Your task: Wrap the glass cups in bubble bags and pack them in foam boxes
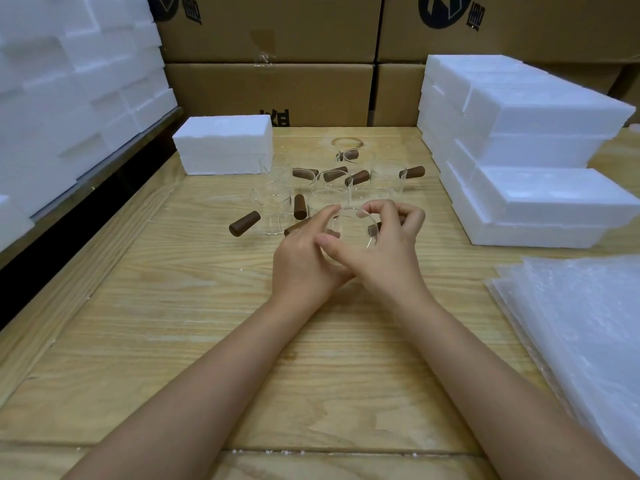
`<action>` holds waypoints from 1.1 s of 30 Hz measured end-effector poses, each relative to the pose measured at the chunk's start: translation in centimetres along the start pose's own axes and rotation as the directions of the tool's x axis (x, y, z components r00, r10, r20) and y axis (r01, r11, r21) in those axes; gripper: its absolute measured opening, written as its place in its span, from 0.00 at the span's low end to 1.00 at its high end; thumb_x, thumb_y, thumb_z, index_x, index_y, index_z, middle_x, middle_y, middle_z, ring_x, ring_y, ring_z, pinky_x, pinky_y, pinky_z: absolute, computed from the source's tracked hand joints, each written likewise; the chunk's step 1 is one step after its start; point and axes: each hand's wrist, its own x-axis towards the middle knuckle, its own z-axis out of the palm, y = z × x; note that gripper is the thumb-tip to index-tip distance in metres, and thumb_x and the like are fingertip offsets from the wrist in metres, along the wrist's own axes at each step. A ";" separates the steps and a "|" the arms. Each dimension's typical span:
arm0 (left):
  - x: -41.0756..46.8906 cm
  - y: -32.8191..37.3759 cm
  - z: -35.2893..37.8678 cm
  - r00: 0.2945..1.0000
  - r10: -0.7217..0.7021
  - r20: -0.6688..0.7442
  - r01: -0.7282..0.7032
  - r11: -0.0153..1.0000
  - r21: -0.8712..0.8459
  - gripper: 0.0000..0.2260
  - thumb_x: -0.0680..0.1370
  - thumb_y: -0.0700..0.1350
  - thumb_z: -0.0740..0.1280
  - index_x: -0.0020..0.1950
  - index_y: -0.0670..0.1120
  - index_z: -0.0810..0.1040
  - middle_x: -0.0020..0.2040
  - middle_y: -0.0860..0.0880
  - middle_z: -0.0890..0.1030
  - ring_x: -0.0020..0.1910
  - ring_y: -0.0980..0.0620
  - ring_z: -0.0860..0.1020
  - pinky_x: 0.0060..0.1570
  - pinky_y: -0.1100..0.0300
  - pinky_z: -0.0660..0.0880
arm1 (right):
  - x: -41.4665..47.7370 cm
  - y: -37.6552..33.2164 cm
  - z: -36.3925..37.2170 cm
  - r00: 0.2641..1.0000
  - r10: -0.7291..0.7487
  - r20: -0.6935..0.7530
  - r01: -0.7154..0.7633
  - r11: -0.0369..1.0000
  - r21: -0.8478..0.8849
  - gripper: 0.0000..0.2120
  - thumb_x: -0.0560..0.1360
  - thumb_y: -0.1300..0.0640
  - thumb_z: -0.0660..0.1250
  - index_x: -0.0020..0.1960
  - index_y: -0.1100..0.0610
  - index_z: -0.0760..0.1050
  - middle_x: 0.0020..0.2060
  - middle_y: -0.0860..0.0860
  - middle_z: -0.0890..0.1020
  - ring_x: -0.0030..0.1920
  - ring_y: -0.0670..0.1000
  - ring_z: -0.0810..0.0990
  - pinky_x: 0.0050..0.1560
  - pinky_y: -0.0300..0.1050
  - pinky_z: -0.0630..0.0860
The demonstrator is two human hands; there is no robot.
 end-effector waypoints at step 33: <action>-0.2 0.2 -0.2 0.993 0.034 -0.112 -0.037 0.999 -0.029 0.33 0.65 0.49 0.80 0.67 0.44 0.75 0.46 0.48 0.84 0.44 0.48 0.82 0.48 0.58 0.73 | -0.2 0.3 -0.9 0.975 -0.219 0.029 0.218 0.976 0.024 0.27 0.61 0.53 0.81 0.56 0.48 0.74 0.57 0.50 0.59 0.59 0.50 0.65 0.59 0.27 0.64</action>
